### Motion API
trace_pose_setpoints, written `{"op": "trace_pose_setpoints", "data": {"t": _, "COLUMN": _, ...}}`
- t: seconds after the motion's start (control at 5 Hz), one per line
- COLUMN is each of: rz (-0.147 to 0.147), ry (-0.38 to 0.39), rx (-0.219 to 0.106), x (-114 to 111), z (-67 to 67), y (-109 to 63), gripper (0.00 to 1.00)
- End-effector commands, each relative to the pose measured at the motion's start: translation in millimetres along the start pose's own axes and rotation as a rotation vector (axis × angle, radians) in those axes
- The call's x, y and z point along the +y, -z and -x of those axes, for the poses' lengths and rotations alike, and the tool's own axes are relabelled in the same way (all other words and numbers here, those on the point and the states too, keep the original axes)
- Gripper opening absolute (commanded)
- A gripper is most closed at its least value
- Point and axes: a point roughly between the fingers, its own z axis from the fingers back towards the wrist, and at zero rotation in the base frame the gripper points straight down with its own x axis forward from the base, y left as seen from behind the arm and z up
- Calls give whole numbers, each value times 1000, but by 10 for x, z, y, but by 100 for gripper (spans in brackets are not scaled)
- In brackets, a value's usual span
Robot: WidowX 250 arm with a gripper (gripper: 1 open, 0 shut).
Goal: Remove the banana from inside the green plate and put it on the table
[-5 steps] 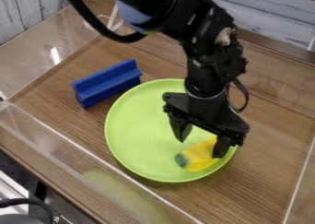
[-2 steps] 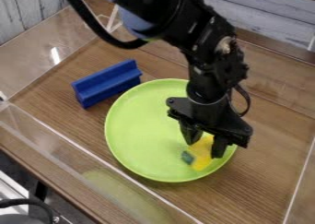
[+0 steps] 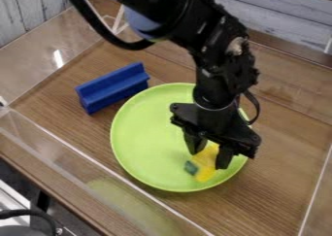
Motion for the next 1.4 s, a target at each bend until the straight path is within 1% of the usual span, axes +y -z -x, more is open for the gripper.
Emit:
{"op": "trace_pose_setpoints", "data": {"t": 0.0, "rz": 14, "ry": -5, "rx": -26, "x": -19, "z": -37, "y": -114, "gripper": 0}}
{"op": "trace_pose_setpoints", "data": {"t": 0.8, "rz": 49, "ry": 8, "rx": 5, "x": -137, "z": 37, "y": -256, "gripper": 0}}
{"op": "trace_pose_setpoints", "data": {"t": 1.2, "rz": 78, "ry": 16, "rx": 20, "x": -228, "z": 82, "y": -311, "gripper": 0}}
